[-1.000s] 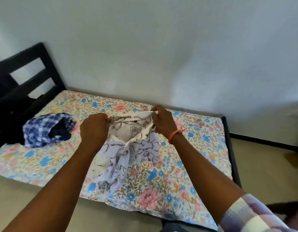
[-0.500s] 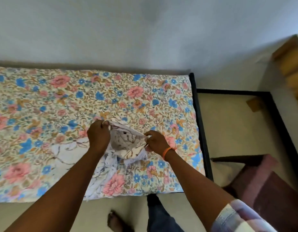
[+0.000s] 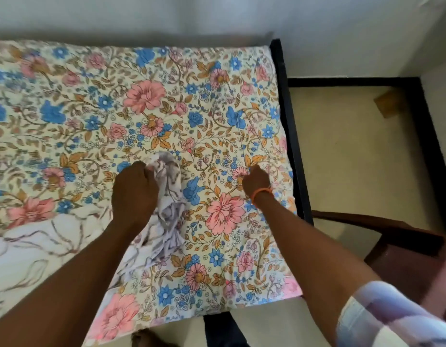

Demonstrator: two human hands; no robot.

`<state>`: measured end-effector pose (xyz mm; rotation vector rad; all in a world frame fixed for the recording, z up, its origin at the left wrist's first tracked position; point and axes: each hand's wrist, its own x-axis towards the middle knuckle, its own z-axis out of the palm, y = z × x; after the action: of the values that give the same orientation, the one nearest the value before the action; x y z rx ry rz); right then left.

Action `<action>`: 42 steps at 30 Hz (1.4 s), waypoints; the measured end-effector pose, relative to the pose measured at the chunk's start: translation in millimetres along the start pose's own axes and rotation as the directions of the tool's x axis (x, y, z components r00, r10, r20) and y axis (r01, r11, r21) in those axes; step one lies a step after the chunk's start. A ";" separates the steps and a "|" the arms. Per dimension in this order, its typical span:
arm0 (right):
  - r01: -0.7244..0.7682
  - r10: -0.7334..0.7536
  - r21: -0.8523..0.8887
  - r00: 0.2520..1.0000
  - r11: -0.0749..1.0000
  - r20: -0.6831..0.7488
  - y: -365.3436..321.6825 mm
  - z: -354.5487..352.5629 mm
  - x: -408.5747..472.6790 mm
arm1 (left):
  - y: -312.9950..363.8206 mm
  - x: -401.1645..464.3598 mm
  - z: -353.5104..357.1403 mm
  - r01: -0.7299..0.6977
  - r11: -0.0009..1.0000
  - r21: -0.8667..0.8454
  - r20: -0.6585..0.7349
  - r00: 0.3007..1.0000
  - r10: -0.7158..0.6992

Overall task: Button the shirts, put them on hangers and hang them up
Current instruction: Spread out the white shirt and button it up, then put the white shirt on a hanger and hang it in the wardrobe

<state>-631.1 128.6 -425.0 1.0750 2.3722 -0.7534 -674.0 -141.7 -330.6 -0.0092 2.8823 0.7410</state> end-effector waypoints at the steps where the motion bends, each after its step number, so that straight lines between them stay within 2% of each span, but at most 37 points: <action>1: 0.024 -0.027 -0.058 0.998 0.998 -0.055 3.0 2.0 18.1 | -0.7 4.5 10.7 0.004 1.000 -0.009 0.019 1.000 -0.004; 3: 0.010 -0.026 -0.147 0.994 0.989 -0.106 12.2 7.5 51.1 | -7.7 9.9 35.1 0.020 1.000 -0.012 0.048 0.999 -0.019; 6: -0.034 0.025 -0.250 0.999 0.968 -0.037 23.2 7.3 83.7 | -21.2 8.6 61.9 0.060 0.998 -0.018 0.087 0.994 -0.058; 8: -0.035 0.017 -0.306 0.998 0.951 -0.061 31.2 11.2 96.6 | -29.5 5.9 72.1 0.046 0.999 -0.015 0.099 0.994 -0.044; 11: 0.023 -0.064 -0.280 0.989 0.960 -0.137 40.9 20.4 96.7 | -33.2 4.3 69.0 0.044 0.999 0.000 0.116 0.992 -0.044; 14: 0.035 -0.045 -0.273 0.998 0.961 -0.032 39.5 15.2 76.3 | -22.1 9.0 42.3 0.094 0.995 -0.046 0.194 0.977 -0.084; 16: 0.019 -0.020 -0.203 1.000 0.979 -0.003 32.7 11.9 55.4 | -12.1 10.6 21.7 0.206 0.971 -0.117 0.313 0.936 -0.161; 18: 0.047 -0.050 0.113 0.999 0.992 0.018 19.9 7.4 26.9 | -5.3 4.7 -5.3 0.182 0.980 -0.080 0.358 0.923 -0.142; 21: 0.044 -0.111 0.534 0.989 0.844 0.095 -21.1 -17.3 -26.7 | 2.9 -8.9 -62.7 0.050 0.999 0.002 0.286 0.957 -0.049; 24: 0.084 -0.276 0.745 0.951 0.662 0.138 -77.6 -69.4 -102.4 | 12.3 -28.4 -132.8 -0.034 0.999 0.021 0.167 0.986 0.030; 27: 0.205 -0.397 0.824 0.917 0.529 0.027 -128.4 -116.2 -170.2 | 23.5 -51.6 -202.0 -0.022 1.000 0.009 0.060 0.998 0.022; 29: 0.238 -0.436 0.887 0.899 0.395 -0.047 -164.0 -145.0 -218.1 | 29.9 -72.4 -250.3 -0.005 1.000 -0.019 0.017 1.000 0.006; 34: 0.190 -0.557 0.980 0.821 0.056 -0.127 -253.7 -196.4 -334.3 | 37.3 -119.5 -360.8 -0.027 0.998 -0.048 0.038 0.999 0.029; 39: 0.093 -0.649 0.994 0.753 -0.060 -0.110 -317.5 -216.4 -439.0 | 35.9 -169.4 -469.7 -0.033 0.974 -0.222 -0.026 0.999 0.028; 42: 0.055 -0.718 0.995 0.690 -0.080 -0.096 -338.9 -214.1 -488.6 | 25.0 -197.6 -527.6 -0.030 0.946 -0.324 -0.075 0.997 0.006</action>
<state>-630.6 -190.8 120.4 0.1827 1.3277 -2.8310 -563.6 -379.8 168.6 -0.0521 2.7928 1.2357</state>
